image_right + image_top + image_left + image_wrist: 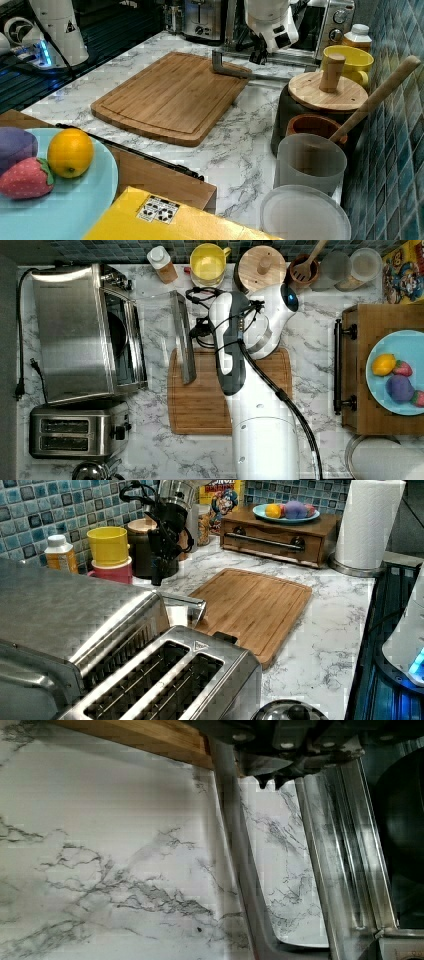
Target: Close the oven.
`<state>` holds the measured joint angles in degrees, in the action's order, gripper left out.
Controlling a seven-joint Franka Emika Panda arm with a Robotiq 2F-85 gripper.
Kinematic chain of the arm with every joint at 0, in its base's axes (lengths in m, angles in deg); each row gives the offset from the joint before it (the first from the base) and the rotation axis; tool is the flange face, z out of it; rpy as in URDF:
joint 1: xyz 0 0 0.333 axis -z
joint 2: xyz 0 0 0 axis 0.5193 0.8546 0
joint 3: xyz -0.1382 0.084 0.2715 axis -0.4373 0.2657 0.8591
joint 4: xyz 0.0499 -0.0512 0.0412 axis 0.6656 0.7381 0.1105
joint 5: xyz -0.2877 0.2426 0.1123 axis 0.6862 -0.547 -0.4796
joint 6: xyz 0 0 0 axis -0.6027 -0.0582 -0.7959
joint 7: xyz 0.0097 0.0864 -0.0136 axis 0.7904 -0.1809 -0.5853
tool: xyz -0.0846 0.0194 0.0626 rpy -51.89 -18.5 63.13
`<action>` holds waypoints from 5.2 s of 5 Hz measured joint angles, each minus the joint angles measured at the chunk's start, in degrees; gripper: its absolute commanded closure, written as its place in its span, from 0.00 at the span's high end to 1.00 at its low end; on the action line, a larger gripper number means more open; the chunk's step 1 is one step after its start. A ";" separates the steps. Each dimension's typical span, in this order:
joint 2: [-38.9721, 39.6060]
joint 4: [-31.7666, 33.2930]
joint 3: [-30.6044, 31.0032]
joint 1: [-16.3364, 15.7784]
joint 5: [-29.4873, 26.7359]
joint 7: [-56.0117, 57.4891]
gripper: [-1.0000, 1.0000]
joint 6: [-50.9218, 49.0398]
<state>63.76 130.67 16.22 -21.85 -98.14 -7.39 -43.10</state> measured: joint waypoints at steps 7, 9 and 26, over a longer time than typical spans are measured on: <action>10.91 -13.15 2.41 0.29 3.64 0.00 0.00 -10.29; 11.69 -14.16 2.05 -0.48 6.21 0.00 0.00 -12.95; -17.21 -1.62 8.79 -31.66 52.06 -45.29 0.00 1.80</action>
<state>46.56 129.05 25.01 -53.51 -46.07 -52.68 -41.30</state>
